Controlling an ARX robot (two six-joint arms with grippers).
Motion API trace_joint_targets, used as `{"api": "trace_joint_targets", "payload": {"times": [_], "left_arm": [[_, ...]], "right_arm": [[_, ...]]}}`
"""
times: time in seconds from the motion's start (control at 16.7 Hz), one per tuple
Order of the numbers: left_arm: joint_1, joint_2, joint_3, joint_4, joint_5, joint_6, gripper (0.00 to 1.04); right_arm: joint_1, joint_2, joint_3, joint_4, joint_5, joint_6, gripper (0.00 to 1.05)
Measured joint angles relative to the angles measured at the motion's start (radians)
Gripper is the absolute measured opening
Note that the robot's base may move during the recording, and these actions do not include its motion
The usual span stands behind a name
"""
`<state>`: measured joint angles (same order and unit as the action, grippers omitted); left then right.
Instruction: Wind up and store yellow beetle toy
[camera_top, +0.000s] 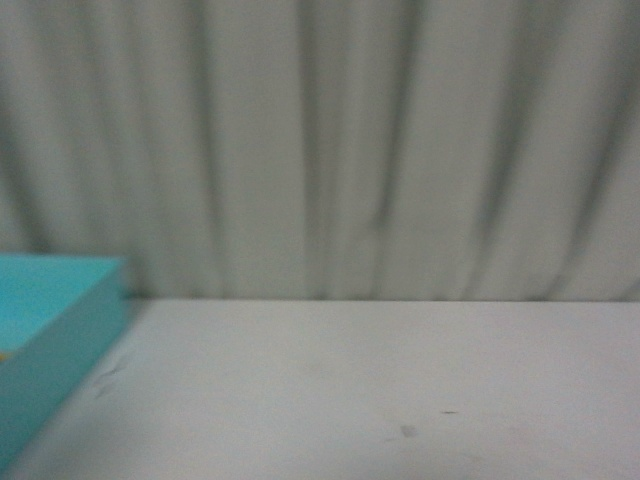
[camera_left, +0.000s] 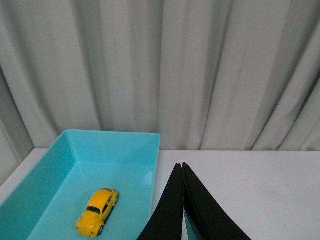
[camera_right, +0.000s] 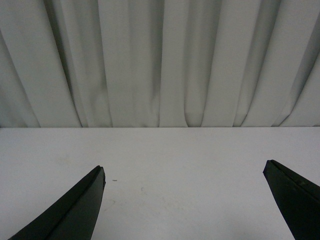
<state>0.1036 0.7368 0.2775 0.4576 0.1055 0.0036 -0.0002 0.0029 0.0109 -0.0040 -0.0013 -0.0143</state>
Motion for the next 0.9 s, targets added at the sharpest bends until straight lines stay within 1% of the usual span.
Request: {"api": "trace_joint_targets", "payload": {"times": [0.12,0.18,0.24,0.3,0.72,0.9], "left_arm": [[-0.028,-0.060,-0.063,0.004,-0.035,0.000,0.02],[-0.095,-0.090,-0.093,-0.001,-0.092,0.000,0.02],[-0.111,-0.120,-0.116,-0.008,-0.091,0.000,0.02],[-0.106,-0.146,-0.134,-0.014,-0.106,-0.001,0.02],[-0.103,-0.341,-0.224,-0.119,-0.106,0.000,0.02],[-0.103,-0.359,-0.229,-0.132,-0.106,0.000,0.02]], "right_arm": [[0.000,0.000,0.000,0.000,0.002,0.000,0.98],[0.000,0.000,0.000,0.000,0.002,0.000,0.98],[0.000,0.000,0.000,0.000,0.001,0.000,0.98],[0.000,0.000,0.000,0.000,0.002,0.000,0.98],[0.000,0.000,0.000,0.000,0.002,0.000,0.98],[0.000,0.000,0.000,0.000,0.002,0.000,0.98]]}}
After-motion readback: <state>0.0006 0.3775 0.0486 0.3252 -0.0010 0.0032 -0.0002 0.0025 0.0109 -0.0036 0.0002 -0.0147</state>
